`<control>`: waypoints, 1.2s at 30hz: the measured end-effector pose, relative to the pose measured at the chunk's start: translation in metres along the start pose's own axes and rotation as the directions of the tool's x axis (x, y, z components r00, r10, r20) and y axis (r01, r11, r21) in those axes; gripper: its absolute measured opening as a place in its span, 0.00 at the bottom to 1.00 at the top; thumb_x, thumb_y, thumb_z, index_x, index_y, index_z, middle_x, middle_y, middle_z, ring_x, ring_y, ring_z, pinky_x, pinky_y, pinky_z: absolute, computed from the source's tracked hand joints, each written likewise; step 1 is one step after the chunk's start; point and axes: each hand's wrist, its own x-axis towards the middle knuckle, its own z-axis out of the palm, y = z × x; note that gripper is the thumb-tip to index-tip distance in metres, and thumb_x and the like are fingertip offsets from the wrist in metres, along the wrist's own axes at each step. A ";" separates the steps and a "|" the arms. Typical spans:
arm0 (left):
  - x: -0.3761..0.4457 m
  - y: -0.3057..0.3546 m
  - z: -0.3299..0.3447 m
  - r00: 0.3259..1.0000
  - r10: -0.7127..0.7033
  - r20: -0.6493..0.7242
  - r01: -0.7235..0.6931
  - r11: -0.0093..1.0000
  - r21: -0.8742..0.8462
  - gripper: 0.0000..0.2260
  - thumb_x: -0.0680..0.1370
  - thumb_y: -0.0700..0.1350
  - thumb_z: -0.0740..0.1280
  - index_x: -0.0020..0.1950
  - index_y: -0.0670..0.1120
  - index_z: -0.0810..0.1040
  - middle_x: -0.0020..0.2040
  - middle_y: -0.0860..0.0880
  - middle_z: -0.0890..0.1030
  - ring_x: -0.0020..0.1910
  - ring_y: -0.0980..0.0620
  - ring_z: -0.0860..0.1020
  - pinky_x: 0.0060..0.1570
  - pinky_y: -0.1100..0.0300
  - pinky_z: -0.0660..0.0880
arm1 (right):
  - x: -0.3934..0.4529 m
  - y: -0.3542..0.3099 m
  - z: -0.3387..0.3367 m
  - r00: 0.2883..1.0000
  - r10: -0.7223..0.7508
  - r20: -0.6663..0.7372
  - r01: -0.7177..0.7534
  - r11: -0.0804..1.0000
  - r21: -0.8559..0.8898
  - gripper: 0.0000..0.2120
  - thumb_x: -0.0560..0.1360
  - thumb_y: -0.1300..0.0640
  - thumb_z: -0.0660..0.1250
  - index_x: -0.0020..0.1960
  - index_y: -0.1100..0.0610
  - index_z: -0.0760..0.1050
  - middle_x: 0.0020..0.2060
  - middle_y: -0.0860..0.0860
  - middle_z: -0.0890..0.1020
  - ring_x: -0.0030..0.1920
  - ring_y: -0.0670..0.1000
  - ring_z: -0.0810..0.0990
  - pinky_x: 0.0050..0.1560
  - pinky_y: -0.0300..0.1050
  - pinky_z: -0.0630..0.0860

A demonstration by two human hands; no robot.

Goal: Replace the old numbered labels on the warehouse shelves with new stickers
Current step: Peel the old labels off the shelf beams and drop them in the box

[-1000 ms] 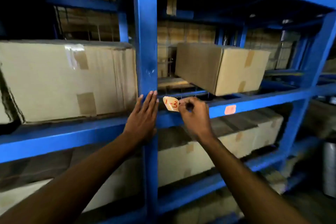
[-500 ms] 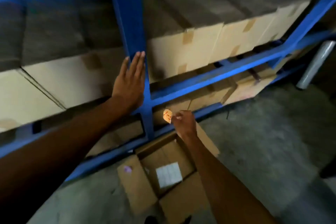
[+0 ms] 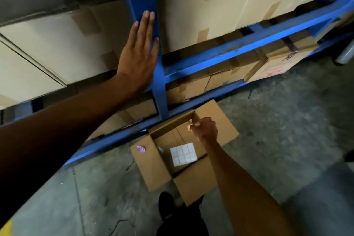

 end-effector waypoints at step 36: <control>0.162 -0.053 -0.179 0.975 -0.159 -0.158 0.140 0.982 -0.123 0.52 0.65 0.63 0.68 0.75 0.38 0.45 0.76 0.35 0.42 0.75 0.37 0.39 0.74 0.41 0.41 | 0.075 -0.201 -0.436 0.520 -0.373 -0.768 0.634 0.772 0.054 0.16 0.76 0.54 0.61 0.61 0.60 0.72 0.58 0.61 0.76 0.60 0.61 0.73 0.61 0.54 0.68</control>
